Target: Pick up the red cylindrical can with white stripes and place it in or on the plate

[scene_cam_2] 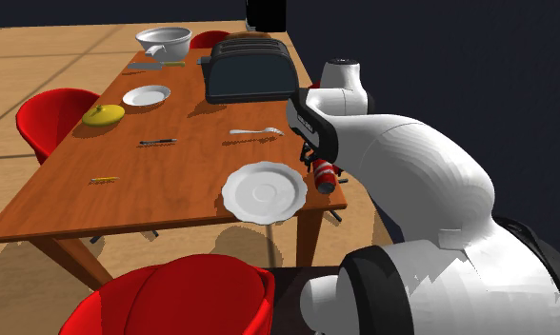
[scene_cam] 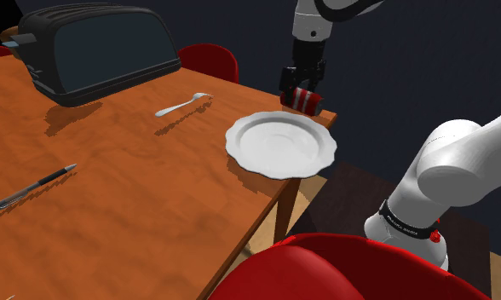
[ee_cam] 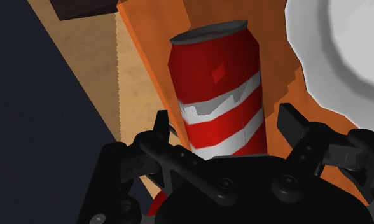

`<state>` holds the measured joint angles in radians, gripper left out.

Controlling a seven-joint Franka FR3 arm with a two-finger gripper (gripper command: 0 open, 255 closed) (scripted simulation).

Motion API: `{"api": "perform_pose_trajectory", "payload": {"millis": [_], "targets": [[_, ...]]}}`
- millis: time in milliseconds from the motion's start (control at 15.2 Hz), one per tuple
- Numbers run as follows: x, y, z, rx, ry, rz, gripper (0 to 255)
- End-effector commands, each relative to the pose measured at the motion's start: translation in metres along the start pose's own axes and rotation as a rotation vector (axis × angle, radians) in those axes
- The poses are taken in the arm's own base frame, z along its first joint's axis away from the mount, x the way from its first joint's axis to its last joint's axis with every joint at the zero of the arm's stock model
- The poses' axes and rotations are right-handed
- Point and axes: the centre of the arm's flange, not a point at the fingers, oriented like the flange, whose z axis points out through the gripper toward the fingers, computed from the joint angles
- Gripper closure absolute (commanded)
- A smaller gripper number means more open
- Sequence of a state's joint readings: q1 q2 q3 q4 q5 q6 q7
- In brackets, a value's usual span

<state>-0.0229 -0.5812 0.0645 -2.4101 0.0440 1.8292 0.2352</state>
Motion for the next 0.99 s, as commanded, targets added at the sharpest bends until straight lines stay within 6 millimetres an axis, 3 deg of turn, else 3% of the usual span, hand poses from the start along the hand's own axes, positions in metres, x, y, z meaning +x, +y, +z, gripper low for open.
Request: {"api": "perform_pose_trajectory", "payload": {"millis": [0,264,330,924], "targets": [[0.0001,-0.0003,0.0017,0.0,0.0,0.0,0],[0.0,-0.0002,0.0016,0.0,0.0,0.0,0],[0.0,-0.0002,0.0016,0.0,0.0,0.0,255],[0.0001,-0.0003,0.0017,0.0,0.0,0.0,255]]}}
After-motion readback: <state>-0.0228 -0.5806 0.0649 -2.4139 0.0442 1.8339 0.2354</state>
